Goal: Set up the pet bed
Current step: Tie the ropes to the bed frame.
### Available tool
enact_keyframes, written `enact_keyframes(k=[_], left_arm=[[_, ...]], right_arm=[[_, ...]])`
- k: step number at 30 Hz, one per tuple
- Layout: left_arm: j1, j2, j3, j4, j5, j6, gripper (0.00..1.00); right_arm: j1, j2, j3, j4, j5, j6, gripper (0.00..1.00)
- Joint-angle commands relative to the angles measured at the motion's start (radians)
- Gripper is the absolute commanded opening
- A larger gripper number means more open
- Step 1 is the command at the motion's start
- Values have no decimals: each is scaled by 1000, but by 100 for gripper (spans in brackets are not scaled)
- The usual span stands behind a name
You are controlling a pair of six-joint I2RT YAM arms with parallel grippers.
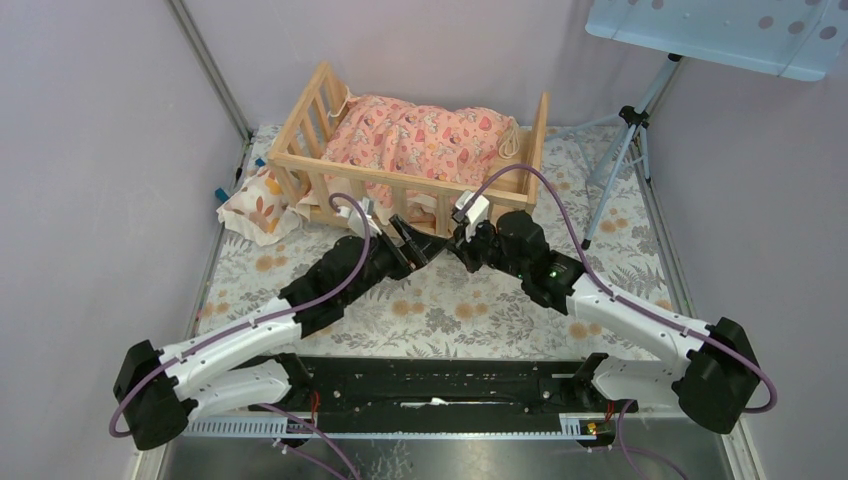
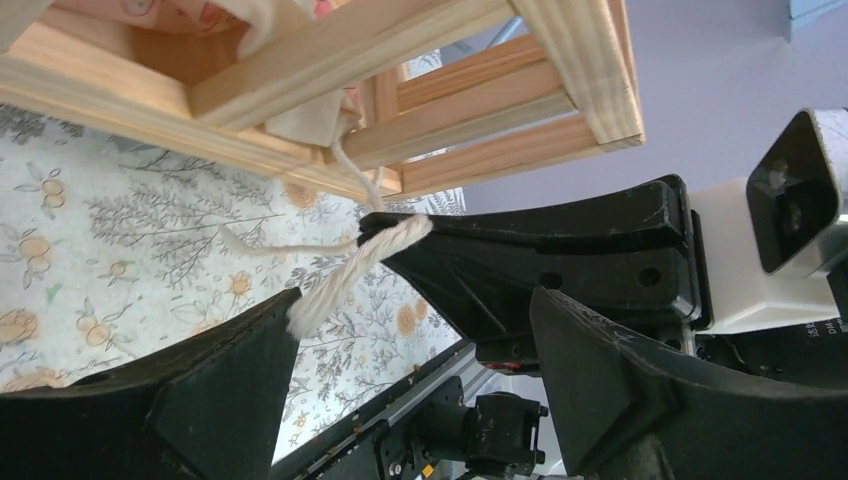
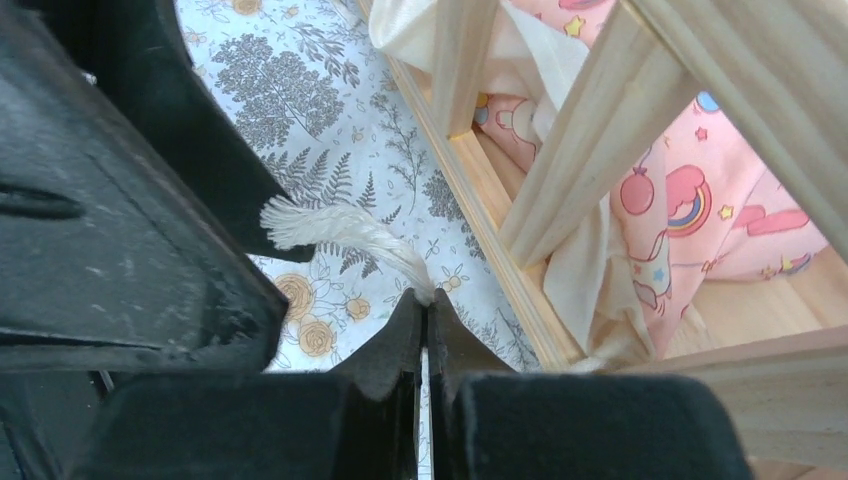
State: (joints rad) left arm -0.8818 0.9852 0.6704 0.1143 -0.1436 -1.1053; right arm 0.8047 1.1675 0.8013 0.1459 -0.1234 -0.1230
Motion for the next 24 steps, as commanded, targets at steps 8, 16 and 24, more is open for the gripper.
enact_keyframes(k=[8,16,24], left_arm=[[0,-128,83,-304,-134,-117,87],[0,-81,73,-138,9,-245,76],[0,17,76,29,15,-350,78]], right_arm=[[1,36,97,-78,158,166,0],[1,32,71,-25,127,227,0],[1,15,38,-20,31,223,0]])
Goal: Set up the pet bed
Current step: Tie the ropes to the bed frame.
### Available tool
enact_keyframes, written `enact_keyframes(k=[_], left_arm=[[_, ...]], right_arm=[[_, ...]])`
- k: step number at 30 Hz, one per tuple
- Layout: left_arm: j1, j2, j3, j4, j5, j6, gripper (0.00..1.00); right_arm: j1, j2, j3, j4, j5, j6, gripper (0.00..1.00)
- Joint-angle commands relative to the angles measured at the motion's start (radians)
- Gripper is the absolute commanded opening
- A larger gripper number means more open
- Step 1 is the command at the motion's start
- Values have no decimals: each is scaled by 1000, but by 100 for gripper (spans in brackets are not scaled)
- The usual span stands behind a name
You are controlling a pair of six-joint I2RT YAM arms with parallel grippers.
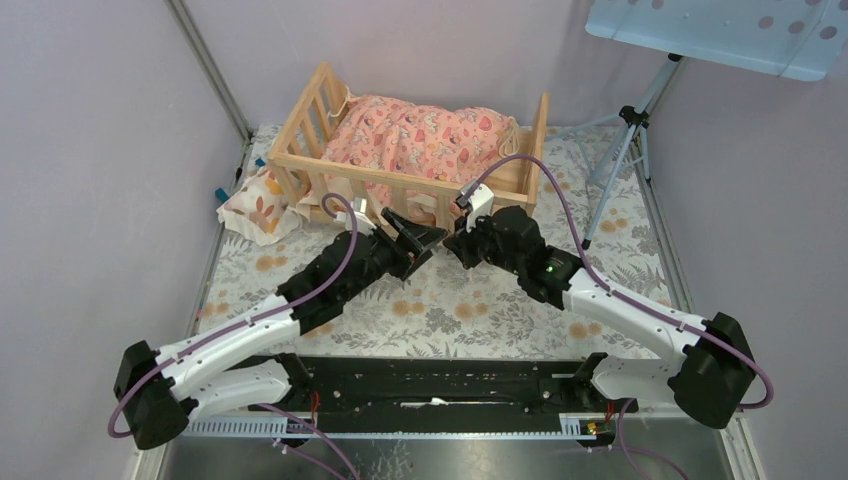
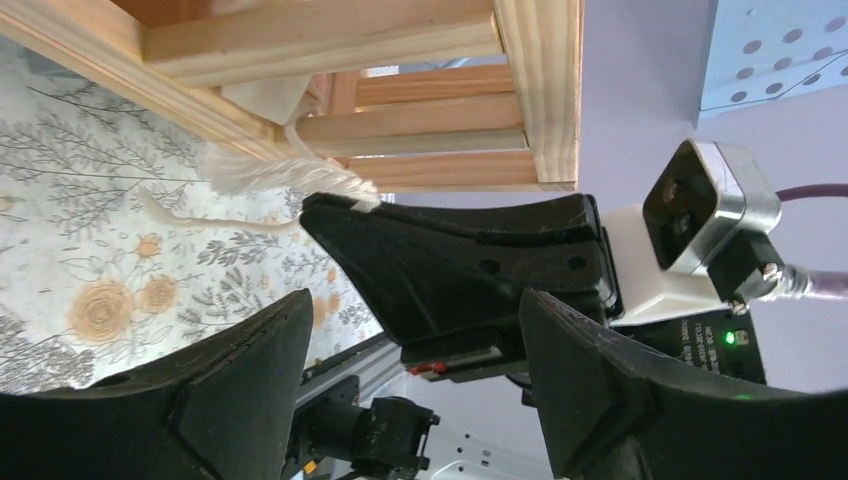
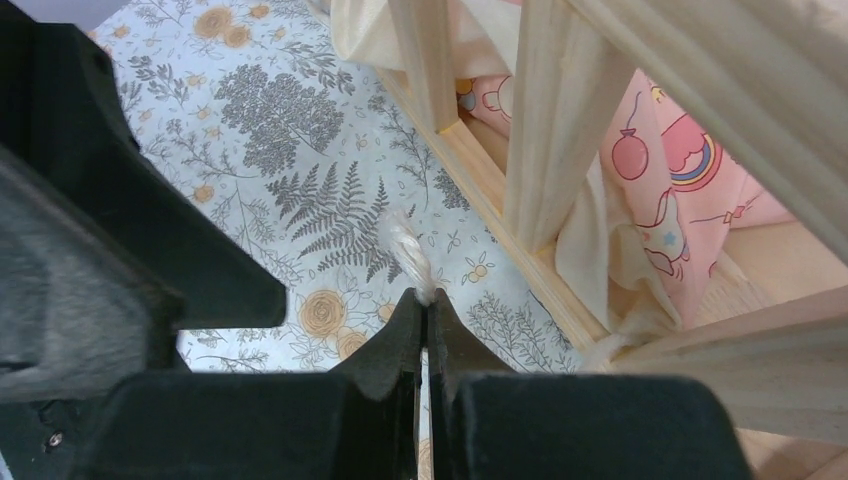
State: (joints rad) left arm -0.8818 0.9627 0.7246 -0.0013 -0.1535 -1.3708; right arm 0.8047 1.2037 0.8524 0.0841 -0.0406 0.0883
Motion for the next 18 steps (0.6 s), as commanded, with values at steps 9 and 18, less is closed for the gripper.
enact_keyframes(k=[9,18], left_arm=[[0,100,-4,234,16,-166,72],[0,113,-12,221,20,-173,65]], right_arm=[[1,-64,-69,85,-100,14,0],[1,-105,-107,119,-102,19,0]])
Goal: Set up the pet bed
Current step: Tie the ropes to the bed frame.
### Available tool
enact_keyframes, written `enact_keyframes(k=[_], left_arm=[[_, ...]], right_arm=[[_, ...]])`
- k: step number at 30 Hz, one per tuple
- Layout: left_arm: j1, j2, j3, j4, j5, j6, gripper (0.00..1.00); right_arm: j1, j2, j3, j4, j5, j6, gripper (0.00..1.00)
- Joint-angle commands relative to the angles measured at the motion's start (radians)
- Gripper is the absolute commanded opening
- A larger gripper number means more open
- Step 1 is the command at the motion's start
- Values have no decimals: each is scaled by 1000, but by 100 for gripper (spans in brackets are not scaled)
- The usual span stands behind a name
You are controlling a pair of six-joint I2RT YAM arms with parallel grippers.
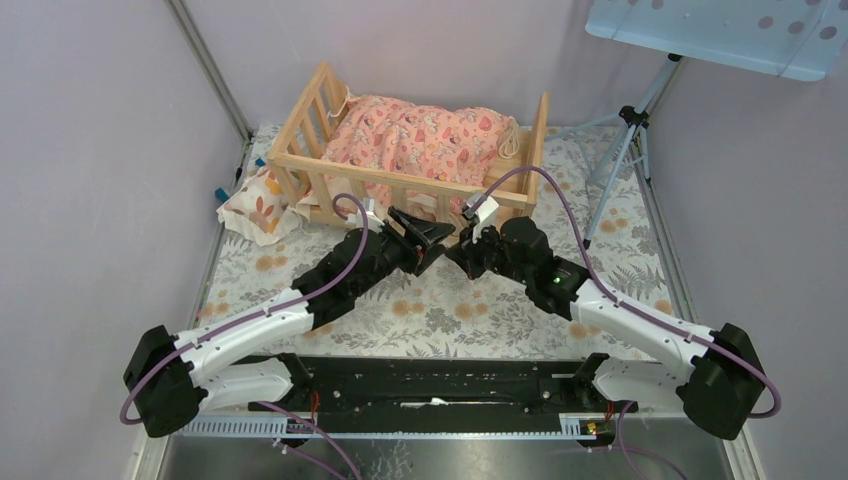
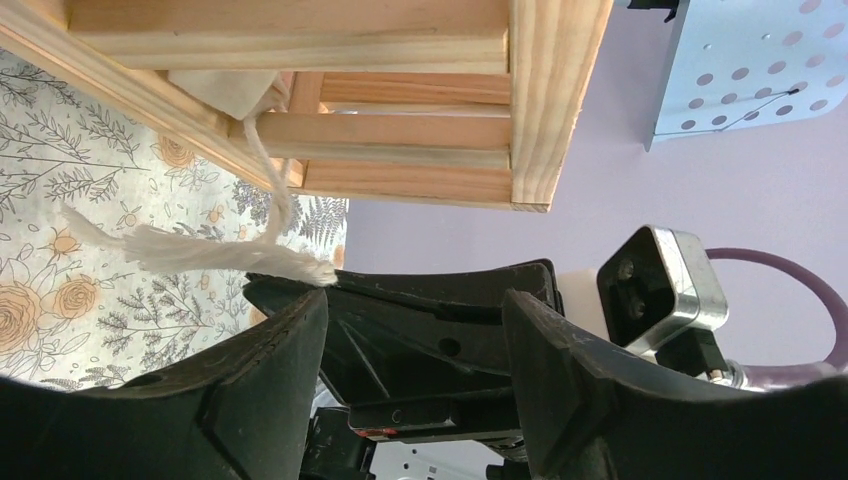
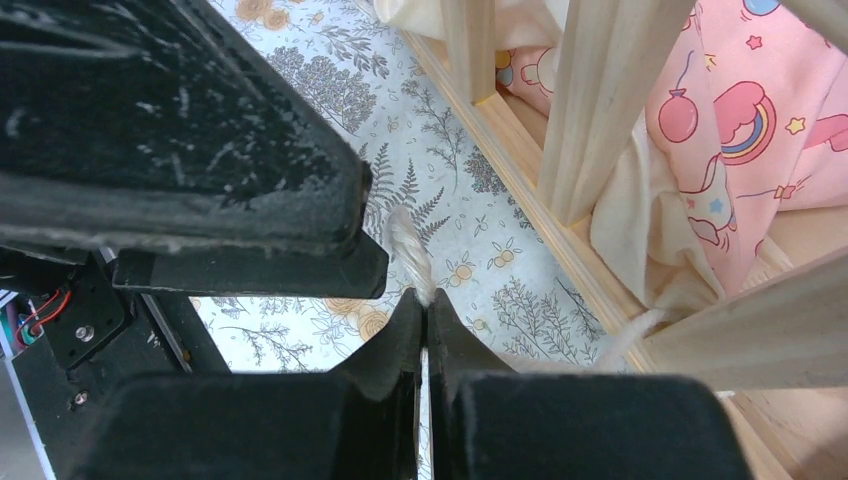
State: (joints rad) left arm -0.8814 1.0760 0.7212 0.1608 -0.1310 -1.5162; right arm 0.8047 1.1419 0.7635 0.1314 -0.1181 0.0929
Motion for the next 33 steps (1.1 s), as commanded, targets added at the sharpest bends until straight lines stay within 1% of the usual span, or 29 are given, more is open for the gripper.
enact_keyframes(k=[1,4,14,17,22,26,27,33], left_arm=[[1,-2,-13,56,-7,-30,64],[-1,-8,-17,49,-17,-32,61],[0,15,-12,51,-4,-36,60],[-1,21,-15,52,-4,-39,57],[-1,22,-15,55,-9,-39,47],[0,22,-15,56,-12,-38,43],[0,24,-15,57,-11,-38,40],[0,37,-13,66,3,-38,38]], right_arm=[[1,-47,-21,76,-25,14,0],[1,-54,-26,82,-32,15,0],[1,-71,-38,101,-63,13,0],[1,-77,-42,95,-71,5,0],[1,-82,-46,77,-92,-7,0],[1,-88,-49,70,-94,-12,0],[1,-87,-50,68,-94,-13,0],[1,-84,-47,68,-97,-12,0]])
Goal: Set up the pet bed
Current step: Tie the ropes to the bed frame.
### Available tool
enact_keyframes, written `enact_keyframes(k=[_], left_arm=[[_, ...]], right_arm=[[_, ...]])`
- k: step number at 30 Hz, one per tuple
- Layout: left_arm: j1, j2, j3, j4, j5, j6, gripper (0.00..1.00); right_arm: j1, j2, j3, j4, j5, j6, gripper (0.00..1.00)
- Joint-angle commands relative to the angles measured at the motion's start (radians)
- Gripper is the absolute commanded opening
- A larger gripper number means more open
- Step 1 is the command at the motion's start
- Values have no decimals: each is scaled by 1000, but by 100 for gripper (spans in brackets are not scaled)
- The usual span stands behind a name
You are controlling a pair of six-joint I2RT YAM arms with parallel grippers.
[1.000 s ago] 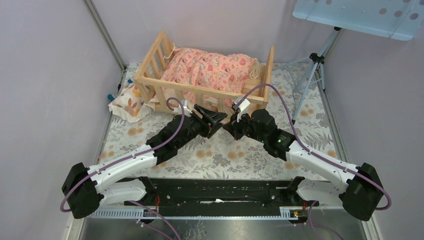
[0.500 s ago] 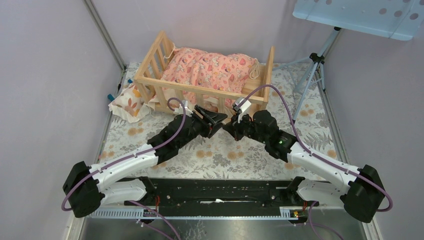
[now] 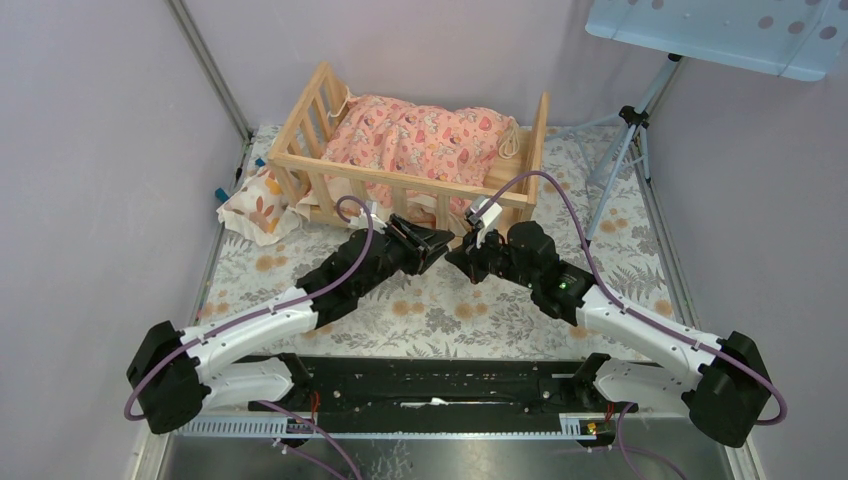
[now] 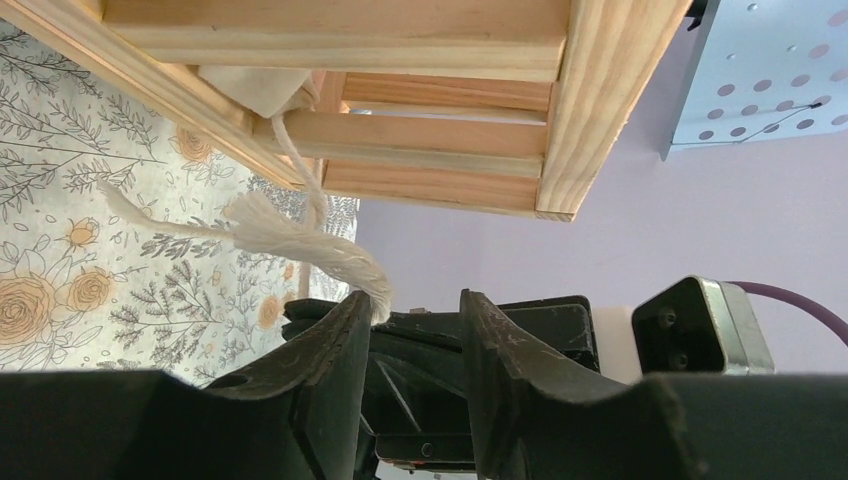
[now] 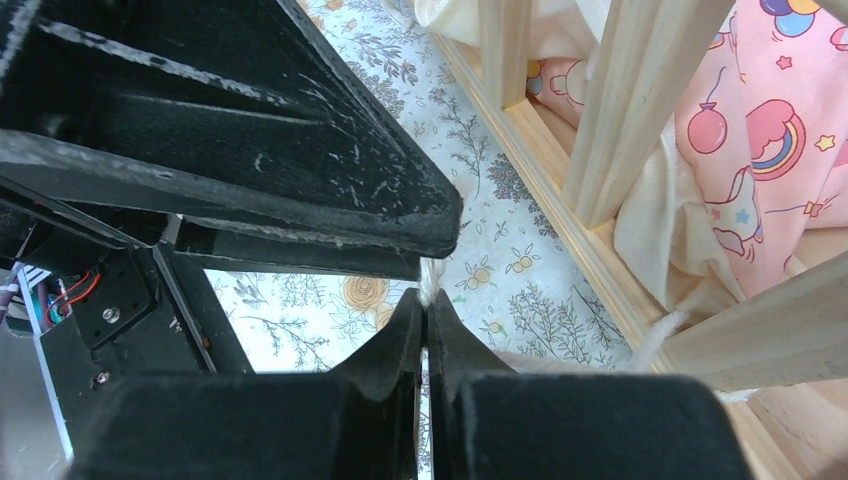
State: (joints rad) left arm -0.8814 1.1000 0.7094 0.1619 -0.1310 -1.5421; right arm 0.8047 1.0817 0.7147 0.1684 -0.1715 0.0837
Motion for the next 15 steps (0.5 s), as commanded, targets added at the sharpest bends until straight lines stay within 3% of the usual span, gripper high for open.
enact_keyframes(k=[1,9,15], left_arm=[[-1,14,-1,67,7,-12,38],[0,22,-3,65,20,-10,41],[1,30,0,67,28,-10,36]], right_arm=[[1,-23,2,32,-43,-2,0],[1,-28,4,35,-46,-4,0],[1,-28,-2,41,-56,-2,0]])
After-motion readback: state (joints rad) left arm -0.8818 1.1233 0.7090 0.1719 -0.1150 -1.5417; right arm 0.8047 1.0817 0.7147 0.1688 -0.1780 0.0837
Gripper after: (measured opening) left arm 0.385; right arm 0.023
